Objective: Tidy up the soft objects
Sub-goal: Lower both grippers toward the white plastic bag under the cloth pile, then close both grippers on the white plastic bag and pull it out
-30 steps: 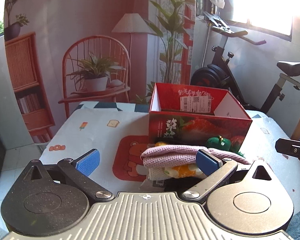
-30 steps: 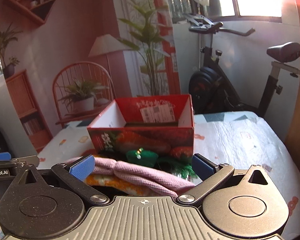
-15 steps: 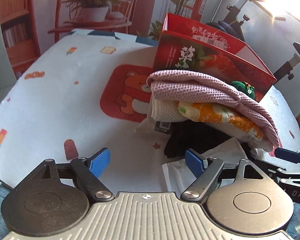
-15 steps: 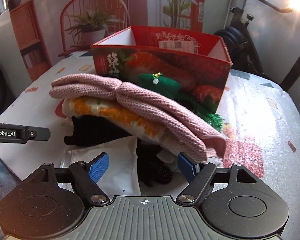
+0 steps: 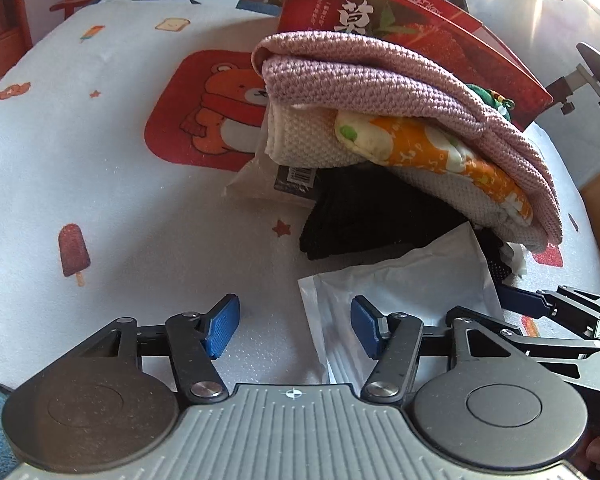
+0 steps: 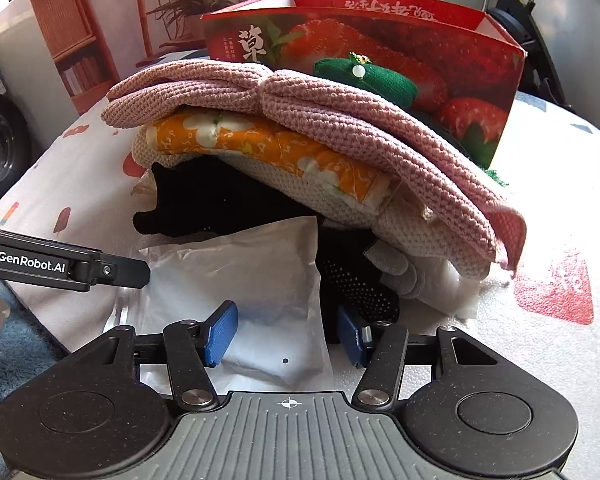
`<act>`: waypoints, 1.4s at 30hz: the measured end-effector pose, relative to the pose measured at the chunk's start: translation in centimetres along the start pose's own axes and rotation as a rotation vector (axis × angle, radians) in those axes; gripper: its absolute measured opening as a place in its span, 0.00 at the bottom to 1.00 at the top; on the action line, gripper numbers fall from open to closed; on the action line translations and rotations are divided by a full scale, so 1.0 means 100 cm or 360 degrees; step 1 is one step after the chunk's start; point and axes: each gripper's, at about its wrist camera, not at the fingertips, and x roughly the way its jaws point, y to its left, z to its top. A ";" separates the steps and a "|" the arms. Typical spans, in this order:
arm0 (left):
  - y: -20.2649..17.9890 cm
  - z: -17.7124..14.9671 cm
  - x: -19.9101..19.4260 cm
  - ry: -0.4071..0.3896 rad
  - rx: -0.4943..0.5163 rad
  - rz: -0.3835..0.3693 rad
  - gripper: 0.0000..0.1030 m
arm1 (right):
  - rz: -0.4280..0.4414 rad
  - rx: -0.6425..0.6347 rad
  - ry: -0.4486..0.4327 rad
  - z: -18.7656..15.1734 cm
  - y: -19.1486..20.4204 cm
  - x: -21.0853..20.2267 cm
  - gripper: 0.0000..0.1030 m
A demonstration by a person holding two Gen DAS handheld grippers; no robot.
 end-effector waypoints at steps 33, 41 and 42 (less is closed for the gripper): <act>-0.022 0.005 -0.005 -0.0006 0.0119 -0.0247 0.46 | 0.0044 0.0365 0.0005 -0.008 -0.042 -0.014 0.48; -0.024 -0.001 0.002 0.0070 0.0140 -0.0272 0.50 | 0.0067 0.0314 0.0062 -0.013 -0.036 -0.015 0.33; -0.025 -0.001 0.004 0.0076 0.0143 -0.0276 0.50 | 0.0072 0.0301 0.0078 -0.013 -0.034 -0.013 0.26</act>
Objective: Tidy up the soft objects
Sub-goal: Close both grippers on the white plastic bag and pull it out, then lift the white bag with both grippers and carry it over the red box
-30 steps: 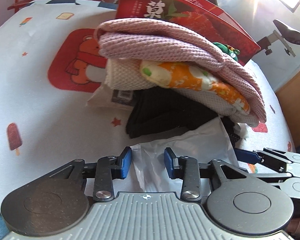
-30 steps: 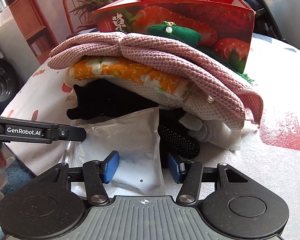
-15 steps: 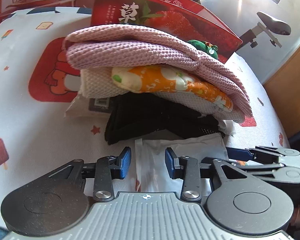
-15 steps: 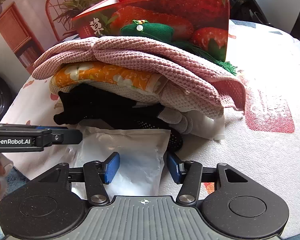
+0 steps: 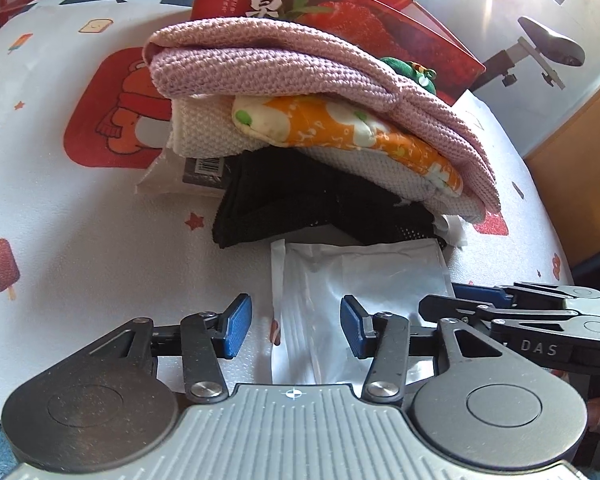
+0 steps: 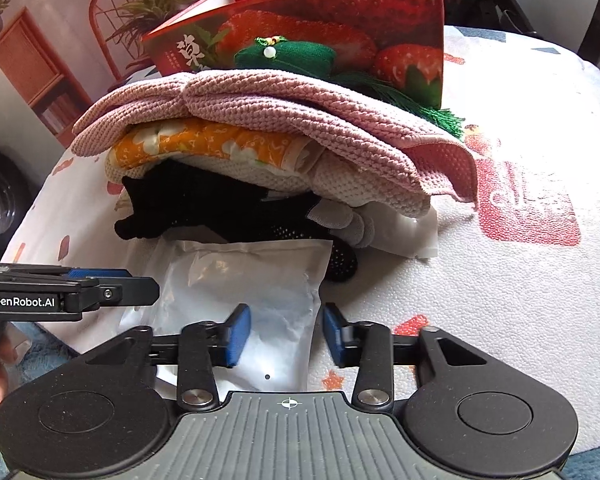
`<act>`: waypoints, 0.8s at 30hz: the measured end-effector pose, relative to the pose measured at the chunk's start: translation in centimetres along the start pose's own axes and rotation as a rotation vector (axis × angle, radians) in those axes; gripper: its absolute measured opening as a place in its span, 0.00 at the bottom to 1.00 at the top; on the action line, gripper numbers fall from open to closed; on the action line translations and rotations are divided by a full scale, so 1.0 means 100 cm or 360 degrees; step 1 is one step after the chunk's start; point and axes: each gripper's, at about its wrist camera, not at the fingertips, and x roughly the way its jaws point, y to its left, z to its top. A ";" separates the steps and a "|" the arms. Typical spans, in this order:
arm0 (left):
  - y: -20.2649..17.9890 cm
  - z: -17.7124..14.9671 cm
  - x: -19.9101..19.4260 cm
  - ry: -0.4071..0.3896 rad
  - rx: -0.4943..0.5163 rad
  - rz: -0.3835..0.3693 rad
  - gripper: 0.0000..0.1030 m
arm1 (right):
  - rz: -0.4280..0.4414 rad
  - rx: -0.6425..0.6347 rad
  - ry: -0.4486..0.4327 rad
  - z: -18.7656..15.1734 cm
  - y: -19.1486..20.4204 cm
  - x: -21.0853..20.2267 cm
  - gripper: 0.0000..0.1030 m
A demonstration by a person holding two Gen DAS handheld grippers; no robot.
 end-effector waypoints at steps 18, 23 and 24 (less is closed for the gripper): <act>-0.009 -0.003 0.010 -0.0003 0.0071 -0.0072 0.51 | 0.0133 0.0046 0.0000 -0.001 -0.002 0.009 0.18; -0.018 -0.004 0.009 -0.0012 0.0117 -0.0140 0.51 | 0.0122 -0.0007 -0.0008 -0.002 0.003 0.006 0.19; -0.018 -0.004 0.006 -0.0033 0.0116 -0.0142 0.51 | 0.0125 -0.0018 -0.0026 -0.002 0.004 0.003 0.19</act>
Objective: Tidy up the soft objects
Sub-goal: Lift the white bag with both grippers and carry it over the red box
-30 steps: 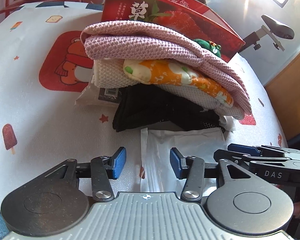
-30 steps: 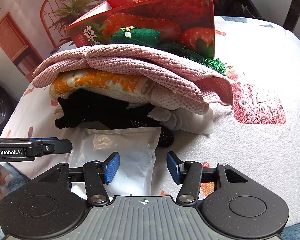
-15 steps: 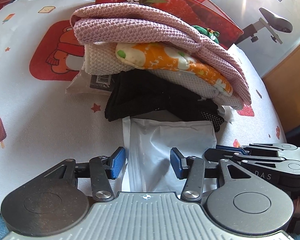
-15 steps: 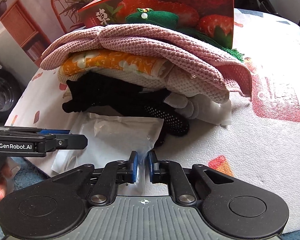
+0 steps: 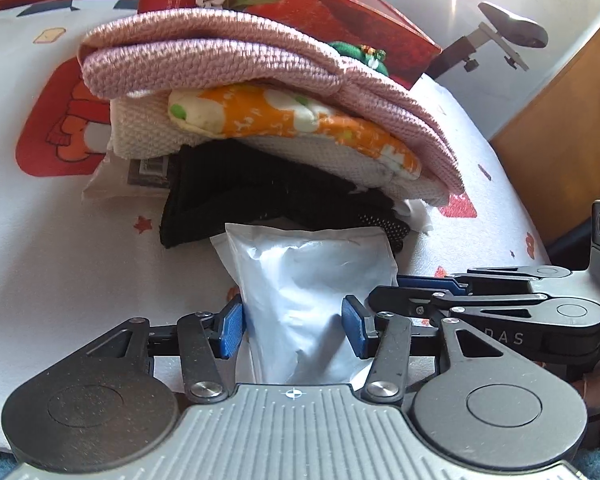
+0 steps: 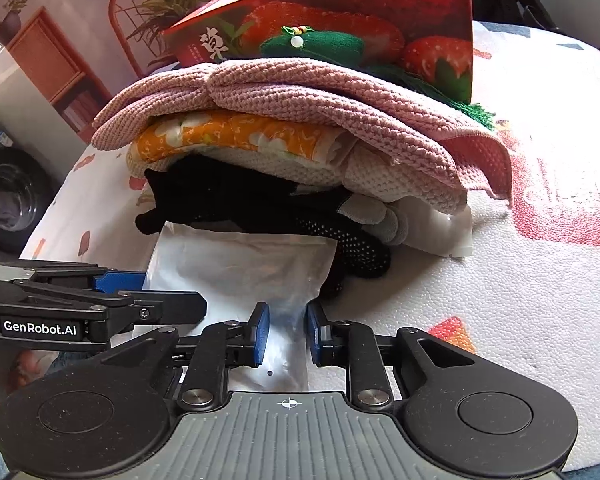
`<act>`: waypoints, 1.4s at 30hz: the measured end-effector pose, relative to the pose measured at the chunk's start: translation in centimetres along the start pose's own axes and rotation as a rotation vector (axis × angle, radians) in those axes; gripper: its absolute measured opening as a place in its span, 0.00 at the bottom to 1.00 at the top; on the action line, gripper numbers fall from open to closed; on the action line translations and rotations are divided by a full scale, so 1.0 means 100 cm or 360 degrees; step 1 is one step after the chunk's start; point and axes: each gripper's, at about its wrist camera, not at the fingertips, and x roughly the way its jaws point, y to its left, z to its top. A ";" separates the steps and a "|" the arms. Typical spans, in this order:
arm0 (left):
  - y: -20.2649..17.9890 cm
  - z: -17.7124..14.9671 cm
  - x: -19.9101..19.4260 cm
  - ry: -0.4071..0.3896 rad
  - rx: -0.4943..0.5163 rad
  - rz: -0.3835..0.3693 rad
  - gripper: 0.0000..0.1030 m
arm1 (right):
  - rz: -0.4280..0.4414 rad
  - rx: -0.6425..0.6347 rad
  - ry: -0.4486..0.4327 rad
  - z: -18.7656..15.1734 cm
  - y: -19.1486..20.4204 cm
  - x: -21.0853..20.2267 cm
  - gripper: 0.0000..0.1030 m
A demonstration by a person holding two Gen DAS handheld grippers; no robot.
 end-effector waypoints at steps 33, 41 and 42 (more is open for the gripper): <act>-0.059 0.176 -0.058 -0.0691 0.0419 0.0060 0.50 | -0.0064 -0.0257 -0.0754 0.174 -0.008 -0.078 0.19; -0.061 0.219 -0.029 -0.0801 0.0431 0.0167 0.50 | -0.0124 -0.0204 -0.0814 0.225 -0.029 -0.039 0.22; -0.060 0.224 -0.024 -0.0793 0.0432 0.0185 0.50 | -0.0144 -0.0215 -0.0815 0.227 -0.029 -0.034 0.22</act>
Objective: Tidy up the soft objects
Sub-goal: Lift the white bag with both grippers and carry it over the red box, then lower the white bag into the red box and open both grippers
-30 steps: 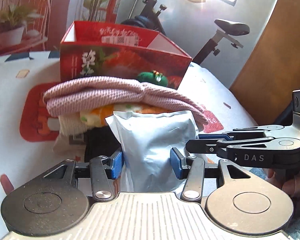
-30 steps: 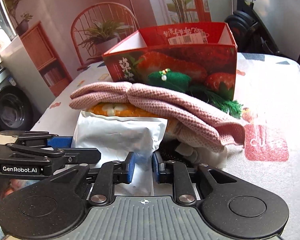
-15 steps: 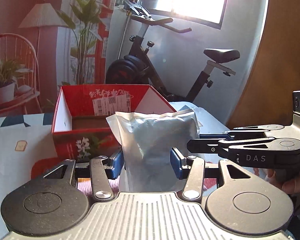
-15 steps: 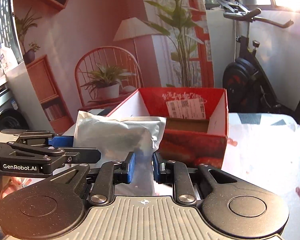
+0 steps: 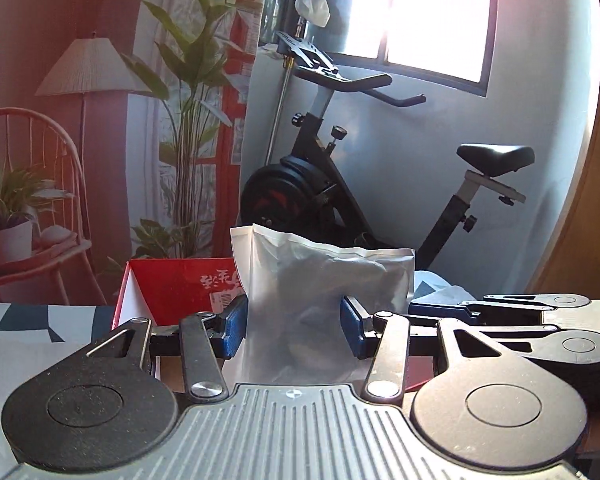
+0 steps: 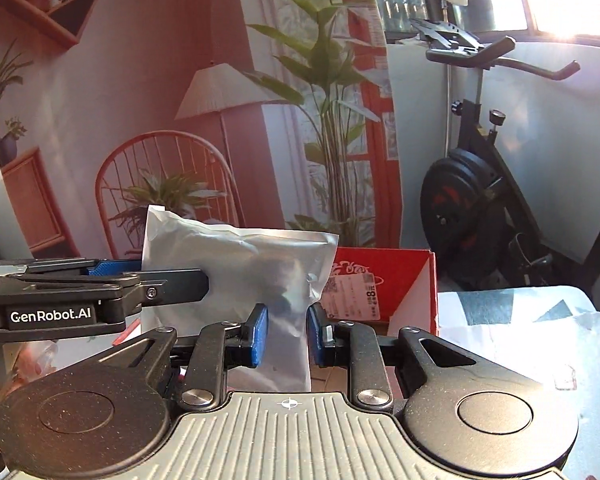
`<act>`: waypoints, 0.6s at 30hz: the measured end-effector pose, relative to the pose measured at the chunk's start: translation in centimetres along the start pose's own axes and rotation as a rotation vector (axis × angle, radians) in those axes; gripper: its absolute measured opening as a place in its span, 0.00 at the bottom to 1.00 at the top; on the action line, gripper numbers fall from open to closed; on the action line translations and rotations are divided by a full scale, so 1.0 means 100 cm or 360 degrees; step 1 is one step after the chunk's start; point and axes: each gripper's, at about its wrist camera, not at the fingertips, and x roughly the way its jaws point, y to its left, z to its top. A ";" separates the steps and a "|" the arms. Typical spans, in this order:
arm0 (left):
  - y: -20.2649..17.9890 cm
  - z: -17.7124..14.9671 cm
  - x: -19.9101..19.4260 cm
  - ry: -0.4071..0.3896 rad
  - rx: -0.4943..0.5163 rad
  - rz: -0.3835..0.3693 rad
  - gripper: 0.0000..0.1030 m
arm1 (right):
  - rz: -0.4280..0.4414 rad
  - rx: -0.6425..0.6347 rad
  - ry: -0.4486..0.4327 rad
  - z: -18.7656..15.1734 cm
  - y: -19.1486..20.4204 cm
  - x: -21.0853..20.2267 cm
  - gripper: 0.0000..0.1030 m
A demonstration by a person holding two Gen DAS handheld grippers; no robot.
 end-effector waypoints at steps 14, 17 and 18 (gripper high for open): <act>0.027 -0.026 0.059 0.0366 -0.0103 -0.0011 0.50 | 0.0007 0.0056 0.0204 -0.031 -0.024 0.060 0.22; 0.028 -0.032 0.062 0.0421 -0.0102 -0.0011 0.51 | 0.0002 0.0078 0.0250 -0.037 -0.026 0.063 0.23; 0.028 -0.033 0.062 0.0434 -0.0099 -0.0009 0.51 | 0.0000 0.0081 0.0261 -0.038 -0.026 0.064 0.23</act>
